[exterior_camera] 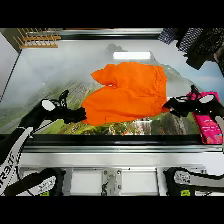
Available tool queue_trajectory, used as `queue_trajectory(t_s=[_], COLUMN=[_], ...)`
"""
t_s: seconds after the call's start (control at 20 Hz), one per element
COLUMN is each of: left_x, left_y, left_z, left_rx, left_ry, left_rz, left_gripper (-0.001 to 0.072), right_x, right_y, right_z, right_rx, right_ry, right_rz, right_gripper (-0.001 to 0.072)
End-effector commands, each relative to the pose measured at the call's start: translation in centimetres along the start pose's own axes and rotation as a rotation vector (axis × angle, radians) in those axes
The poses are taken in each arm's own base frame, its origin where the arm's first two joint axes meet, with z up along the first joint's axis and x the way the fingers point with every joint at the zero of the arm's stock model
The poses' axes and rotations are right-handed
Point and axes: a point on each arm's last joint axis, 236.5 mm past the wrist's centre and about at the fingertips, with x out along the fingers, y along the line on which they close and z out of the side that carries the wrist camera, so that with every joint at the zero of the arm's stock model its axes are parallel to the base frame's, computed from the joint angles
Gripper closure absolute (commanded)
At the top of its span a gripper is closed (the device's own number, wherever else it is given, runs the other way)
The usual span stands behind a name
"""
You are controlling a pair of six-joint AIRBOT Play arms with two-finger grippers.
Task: Fold the clothes and pants, and hang the long-sleeved shirts on hangers.
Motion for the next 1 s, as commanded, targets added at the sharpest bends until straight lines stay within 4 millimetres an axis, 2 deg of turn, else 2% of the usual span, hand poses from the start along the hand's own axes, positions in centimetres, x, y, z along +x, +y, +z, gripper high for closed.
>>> queue_trajectory(t_s=[0.0, 0.05, 0.1, 0.2, 0.25, 0.35, 0.5, 0.6, 0.7, 0.75, 0.8, 0.85, 0.9, 0.95], left_x=[-0.1, -0.1, -0.2, -1.0, -1.6, -2.7, -2.9, -2.4, -1.7, -1.4, -1.1, -0.7, -0.5, -0.2], left_y=[0.0, 0.0, 0.1, 0.0, -0.1, -0.1, -0.7, -0.6, -0.3, -0.2, -0.2, -0.4, -0.5, -0.6], left_z=[0.1, 0.1, 0.2, 0.4, 0.3, -0.6, -3.7, -6.1, -7.6, -8.2, -8.6, -8.8, -8.8, -8.5], left_rx=[0.004, 0.005, 0.003, 0.007, 0.028, 0.081, 0.126, 0.12, 0.125, 0.117, 0.121, 0.132, 0.137, 0.137], left_ry=[-0.003, -0.003, -0.007, 0.006, 0.017, 0.019, 0.031, 0.052, 0.066, 0.073, 0.083, 0.093, 0.099, 0.104], left_rz=[0.002, 0.003, 0.002, -0.003, 0.006, 0.031, 0.03, 0.032, 0.037, 0.039, 0.042, 0.045, 0.047, 0.049], left_gripper=[0.0701, 0.07, 0.0701, 0.0701, 0.0701, 0.0701, 0.0701, 0.0701, 0.0701, 0.07, 0.07, 0.07, 0.0701, 0.0701], right_x=[3.0, 3.0, 2.6, 0.0, -2.1, -6.8, -12.4, -14.0, -13.6, -12.8, -11.8, -10.7, -9.9, -9.4], right_y=[1.1, 1.5, 1.8, 2.9, 3.4, 3.8, 3.3, 3.1, 3.1, 3.0, 2.9, 2.8, 2.7, 2.3], right_z=[-0.7, -0.8, -0.6, 0.4, 0.5, -1.0, -4.5, -5.5, -4.8, -3.7, -2.2, -0.4, 1.2, 2.4], right_rx=[-0.059, -0.104, -0.135, -0.211, -0.28, -0.389, -0.389, -0.366, -0.308, -0.278, -0.275, -0.263, -0.253, -0.244], right_ry=[0.025, 0.026, 0.016, -0.016, -0.016, 0.012, 0.058, 0.063, 0.037, 0.01, -0.029, -0.078, -0.123, -0.149], right_rz=[0.037, 0.041, 0.046, 0.039, 0.019, -0.05, -0.139, -0.17, -0.171, -0.17, -0.171, -0.165, -0.162, -0.165], right_gripper=[0.0232, 0.0533, 0.0679, 0.0696, 0.0696, 0.0696, 0.0696, 0.0696, 0.0696, 0.0695, 0.0671, 0.0418, 0.0097, 0.0035])
